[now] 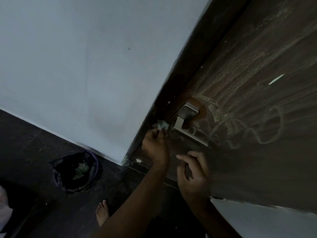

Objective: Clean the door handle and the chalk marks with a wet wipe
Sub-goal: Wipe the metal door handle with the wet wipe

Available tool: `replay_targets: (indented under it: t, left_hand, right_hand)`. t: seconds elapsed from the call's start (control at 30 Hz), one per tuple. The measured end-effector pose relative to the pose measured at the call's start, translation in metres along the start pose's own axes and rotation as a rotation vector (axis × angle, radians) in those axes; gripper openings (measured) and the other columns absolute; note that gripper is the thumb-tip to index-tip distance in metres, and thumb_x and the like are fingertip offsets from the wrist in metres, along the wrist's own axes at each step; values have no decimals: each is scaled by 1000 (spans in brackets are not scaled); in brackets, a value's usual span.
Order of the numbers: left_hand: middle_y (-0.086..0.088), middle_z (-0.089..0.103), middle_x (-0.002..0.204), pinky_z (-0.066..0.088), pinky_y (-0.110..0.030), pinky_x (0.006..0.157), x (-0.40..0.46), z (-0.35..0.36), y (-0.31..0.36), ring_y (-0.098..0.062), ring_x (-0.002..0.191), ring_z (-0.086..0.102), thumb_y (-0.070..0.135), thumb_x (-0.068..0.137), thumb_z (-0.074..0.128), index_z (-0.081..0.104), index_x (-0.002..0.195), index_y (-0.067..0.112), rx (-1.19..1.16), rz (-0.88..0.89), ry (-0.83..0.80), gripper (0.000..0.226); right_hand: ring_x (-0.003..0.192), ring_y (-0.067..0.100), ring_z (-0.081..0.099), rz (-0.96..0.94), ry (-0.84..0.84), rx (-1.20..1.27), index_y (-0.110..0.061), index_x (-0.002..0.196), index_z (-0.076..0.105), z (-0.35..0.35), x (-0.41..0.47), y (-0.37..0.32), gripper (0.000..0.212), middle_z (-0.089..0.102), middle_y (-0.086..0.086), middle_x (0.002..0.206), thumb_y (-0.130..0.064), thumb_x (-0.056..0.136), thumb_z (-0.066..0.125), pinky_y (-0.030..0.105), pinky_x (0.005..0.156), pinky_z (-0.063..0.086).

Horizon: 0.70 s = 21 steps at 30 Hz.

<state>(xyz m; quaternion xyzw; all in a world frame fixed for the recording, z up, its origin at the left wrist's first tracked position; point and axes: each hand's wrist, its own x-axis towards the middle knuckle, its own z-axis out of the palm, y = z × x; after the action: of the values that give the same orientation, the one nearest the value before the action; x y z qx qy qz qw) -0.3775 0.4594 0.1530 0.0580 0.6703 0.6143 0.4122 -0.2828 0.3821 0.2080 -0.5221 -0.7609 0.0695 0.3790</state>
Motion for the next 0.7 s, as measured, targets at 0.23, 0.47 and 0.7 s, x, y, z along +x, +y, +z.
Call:
replay_targets:
  t: [0.23, 0.47, 0.7]
  left_hand:
    - [-1, 75, 93, 59, -35, 84, 2, -2, -3, -12, 89, 71, 11, 90, 72, 75, 100, 9, 62, 47, 13, 11]
    - [-9, 75, 103, 56, -39, 95, -2, 1, -17, -19, 102, 70, -1, 87, 72, 75, 105, 3, 120, -55, -57, 19]
    - [6, 75, 92, 62, -33, 74, -18, 0, -12, -8, 84, 73, 8, 91, 68, 75, 93, 26, 140, 242, -214, 20]
  right_hand:
    - [94, -9, 57, 485, -229, 43, -23, 100, 70, 21, -7, 30, 29, 57, -8, 102, 1, 86, 67, 5, 74, 48]
    - [90, -16, 58, 703, -373, 166, -39, 109, 63, 38, -3, 46, 38, 63, -19, 104, -6, 91, 65, 5, 65, 48]
    - [85, 4, 74, 1031, -339, 536, -31, 99, 73, 48, 30, 49, 29, 79, -6, 96, -53, 96, 55, 22, 67, 59]
